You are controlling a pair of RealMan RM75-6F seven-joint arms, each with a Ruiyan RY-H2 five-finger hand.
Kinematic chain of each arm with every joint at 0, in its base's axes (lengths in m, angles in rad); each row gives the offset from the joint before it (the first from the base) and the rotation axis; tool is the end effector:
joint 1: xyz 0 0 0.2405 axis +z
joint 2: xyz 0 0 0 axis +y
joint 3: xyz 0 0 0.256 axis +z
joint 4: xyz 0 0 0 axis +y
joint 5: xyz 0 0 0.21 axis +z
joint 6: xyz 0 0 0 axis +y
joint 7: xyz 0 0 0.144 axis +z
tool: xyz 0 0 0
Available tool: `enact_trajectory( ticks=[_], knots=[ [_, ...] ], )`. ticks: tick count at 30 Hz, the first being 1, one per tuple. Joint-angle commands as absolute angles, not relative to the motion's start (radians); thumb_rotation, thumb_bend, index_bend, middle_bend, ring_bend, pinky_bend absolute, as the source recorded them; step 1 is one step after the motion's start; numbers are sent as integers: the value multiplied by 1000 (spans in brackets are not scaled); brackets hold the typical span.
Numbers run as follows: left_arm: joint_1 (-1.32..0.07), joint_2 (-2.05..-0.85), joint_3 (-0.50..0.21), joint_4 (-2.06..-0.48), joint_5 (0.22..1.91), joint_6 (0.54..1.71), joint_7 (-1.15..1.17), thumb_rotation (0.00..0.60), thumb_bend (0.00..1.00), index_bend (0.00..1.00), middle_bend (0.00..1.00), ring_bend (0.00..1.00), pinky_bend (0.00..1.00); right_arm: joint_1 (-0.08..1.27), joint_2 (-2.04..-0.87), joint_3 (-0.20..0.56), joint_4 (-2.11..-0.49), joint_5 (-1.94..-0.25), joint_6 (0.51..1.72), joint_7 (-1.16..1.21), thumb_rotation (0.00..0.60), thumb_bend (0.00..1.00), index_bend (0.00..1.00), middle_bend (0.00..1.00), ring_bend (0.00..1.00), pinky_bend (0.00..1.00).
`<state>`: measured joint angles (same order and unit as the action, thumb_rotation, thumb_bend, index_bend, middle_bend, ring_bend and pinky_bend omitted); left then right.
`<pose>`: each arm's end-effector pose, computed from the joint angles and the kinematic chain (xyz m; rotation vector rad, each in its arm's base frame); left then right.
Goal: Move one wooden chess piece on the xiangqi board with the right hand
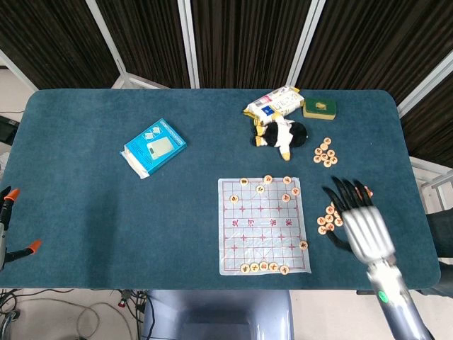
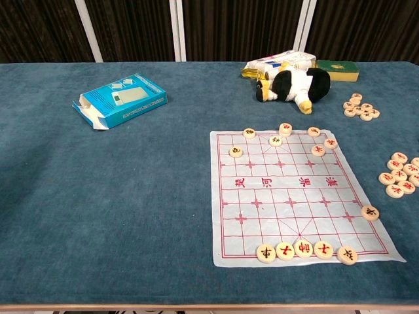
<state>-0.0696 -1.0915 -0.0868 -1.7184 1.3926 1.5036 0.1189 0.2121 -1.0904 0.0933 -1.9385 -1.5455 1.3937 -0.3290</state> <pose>-0.3048 0.1817 0.1708 -1.2794 -0.8939 -0.8446 -0.2109 -0.2108 0.1379 1.5806 -0.7823 1.0001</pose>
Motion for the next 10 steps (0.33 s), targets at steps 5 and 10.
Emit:
enact_trajectory(
  ticks=[5,10],
  knots=[
    [-65,-1099,-91,-1698,1407,1524,97,600,8,13,0,0,37,34,-1165,-21,-1697,-1654,1572,-253,600,345,109,0,0,0],
    [-64,-1100,-92,-1698,1405,1527,102,600,8,13,0,0,37,20,-1181,-9,-1666,-1644,1594,-261,600,345,109,0,0,0]
  ],
)
